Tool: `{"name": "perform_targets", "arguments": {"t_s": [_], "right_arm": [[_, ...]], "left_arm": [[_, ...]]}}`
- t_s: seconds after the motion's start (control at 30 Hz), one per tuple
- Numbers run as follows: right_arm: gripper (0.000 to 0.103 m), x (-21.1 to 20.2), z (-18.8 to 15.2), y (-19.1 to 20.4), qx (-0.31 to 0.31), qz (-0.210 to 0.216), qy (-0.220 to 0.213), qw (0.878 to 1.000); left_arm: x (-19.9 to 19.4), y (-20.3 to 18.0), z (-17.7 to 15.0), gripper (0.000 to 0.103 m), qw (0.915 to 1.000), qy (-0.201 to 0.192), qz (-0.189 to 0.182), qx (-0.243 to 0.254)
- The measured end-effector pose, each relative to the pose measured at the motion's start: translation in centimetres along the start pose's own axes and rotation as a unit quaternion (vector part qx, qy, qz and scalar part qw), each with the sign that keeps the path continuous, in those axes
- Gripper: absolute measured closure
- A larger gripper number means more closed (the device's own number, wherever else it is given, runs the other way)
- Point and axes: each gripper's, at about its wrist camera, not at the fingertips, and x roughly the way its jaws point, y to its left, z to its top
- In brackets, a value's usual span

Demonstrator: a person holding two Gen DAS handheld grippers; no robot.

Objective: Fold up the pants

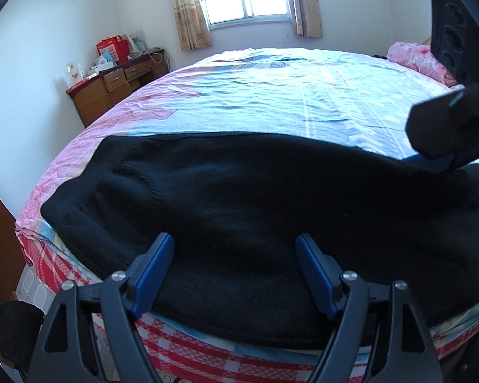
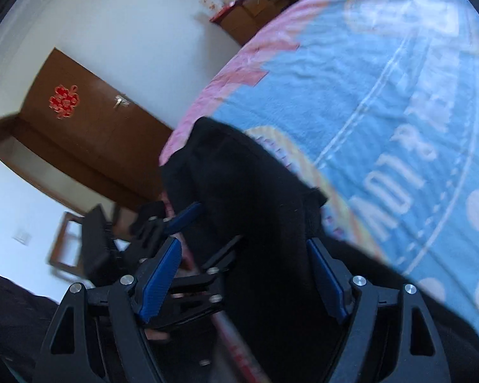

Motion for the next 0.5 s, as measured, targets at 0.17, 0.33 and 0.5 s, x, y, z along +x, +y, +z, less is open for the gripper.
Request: {"name": "perform_targets", "arguments": {"t_s": [0.17, 0.33, 0.5], "right_arm": [[0.021, 2.2, 1.2, -1.9, 0.041, 0.065, 0.04, 0.996], [0.021, 3.4, 2.2, -4.4, 0.109, 0.105, 0.008, 0.989], [0.021, 3.6, 1.5, -3.7, 0.104, 0.172, 0.061, 0.978]], "left_arm": [[-0.1, 0.0, -0.1, 0.022, 1.0, -0.002, -0.001, 0.001], [0.1, 0.1, 0.0, 0.022, 1.0, 0.0, -0.001, 0.0], [0.2, 0.2, 0.2, 0.021, 1.0, 0.003, -0.006, -0.002]]}}
